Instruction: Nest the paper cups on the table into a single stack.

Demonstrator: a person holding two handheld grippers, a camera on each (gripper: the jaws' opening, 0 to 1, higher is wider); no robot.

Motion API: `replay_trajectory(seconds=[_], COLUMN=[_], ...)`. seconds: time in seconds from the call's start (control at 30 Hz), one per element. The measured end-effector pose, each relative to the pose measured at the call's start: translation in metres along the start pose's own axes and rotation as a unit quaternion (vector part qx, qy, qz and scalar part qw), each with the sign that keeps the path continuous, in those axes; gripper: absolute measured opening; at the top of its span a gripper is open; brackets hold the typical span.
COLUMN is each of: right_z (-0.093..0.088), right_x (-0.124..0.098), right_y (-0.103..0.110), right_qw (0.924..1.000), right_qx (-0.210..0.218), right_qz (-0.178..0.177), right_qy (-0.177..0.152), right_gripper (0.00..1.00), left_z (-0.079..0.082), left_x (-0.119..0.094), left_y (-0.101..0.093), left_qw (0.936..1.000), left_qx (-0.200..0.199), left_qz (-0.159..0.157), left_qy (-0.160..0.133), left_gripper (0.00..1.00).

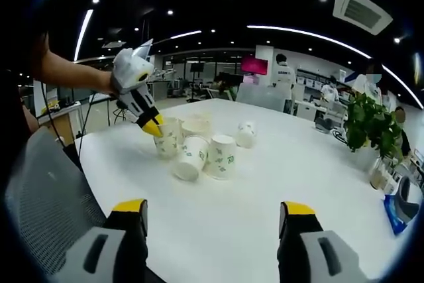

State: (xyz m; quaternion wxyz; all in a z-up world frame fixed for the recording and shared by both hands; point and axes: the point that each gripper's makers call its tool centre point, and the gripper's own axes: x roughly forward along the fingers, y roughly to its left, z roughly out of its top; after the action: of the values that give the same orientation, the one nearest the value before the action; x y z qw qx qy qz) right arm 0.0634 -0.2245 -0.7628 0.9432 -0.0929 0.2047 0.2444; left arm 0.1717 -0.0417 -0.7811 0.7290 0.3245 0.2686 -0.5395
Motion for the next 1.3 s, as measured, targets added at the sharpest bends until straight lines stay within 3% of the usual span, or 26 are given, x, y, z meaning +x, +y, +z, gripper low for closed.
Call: replay_trajectory(seconds=[0.5,0.93,1.3], right_z=[-0.002,-0.002,-0.002], right_x=[0.002,0.002,0.001], right_y=[0.001,0.002,0.001], right_qw=[1.0,1.0,1.0], right_qx=[-0.003,-0.004,-0.002], right_qz=[0.002,0.003,0.003], right_qy=[0.005,0.007,0.006], right_gripper=[0.82,0.82,0.81], left_z=[0.023,0.033,0.033], left_x=[-0.003,0.004,0.012], left_y=[-0.04,-0.065,-0.091], left_qw=[0.9987,0.9969,0.9949], left_qx=[0.035,0.044,0.05], left_qz=[-0.035,-0.062,-0.086], left_qy=[-0.013,-0.02,-0.017], left_gripper=[0.0,0.0,0.0])
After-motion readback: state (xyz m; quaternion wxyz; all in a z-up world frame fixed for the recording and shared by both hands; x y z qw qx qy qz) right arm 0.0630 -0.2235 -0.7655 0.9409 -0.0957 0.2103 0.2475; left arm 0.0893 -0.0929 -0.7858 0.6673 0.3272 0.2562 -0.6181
